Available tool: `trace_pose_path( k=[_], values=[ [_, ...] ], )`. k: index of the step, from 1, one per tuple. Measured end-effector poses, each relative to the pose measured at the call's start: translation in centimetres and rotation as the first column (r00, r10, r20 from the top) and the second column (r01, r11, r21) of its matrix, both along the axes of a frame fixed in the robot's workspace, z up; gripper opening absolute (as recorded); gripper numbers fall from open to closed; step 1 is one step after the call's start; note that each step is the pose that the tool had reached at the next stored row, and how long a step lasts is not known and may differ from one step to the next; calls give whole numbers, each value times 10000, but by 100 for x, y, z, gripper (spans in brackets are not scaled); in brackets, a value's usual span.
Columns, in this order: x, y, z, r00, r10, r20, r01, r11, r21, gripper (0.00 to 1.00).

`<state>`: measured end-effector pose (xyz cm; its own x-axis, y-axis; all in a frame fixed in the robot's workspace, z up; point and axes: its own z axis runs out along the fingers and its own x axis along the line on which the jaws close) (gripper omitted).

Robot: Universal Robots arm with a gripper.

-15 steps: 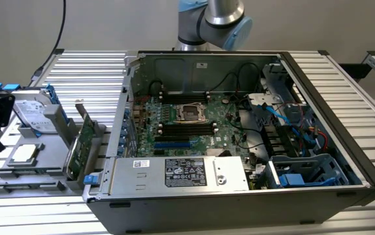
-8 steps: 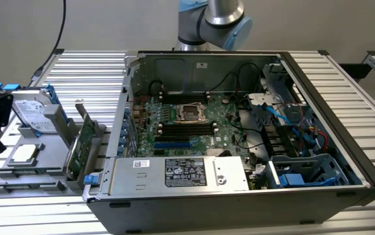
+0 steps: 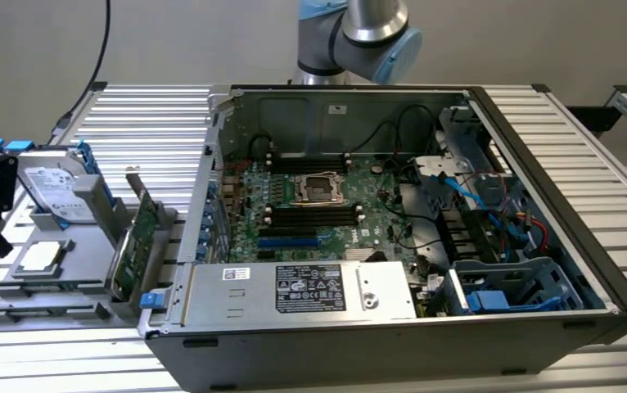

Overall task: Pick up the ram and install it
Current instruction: 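Pick up the ram and move it above insertion slot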

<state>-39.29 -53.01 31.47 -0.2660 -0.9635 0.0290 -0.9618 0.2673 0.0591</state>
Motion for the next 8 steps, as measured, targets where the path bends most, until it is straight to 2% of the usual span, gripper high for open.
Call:
trace_pose_path(
  k=[4, 8],
  values=[
    [0, 0, -13, 9973, 734, 2, -734, 9973, 58, 11],
    [-1, 0, -28, 9894, 1449, 11, -1449, 9893, 134, 11]
  ],
)
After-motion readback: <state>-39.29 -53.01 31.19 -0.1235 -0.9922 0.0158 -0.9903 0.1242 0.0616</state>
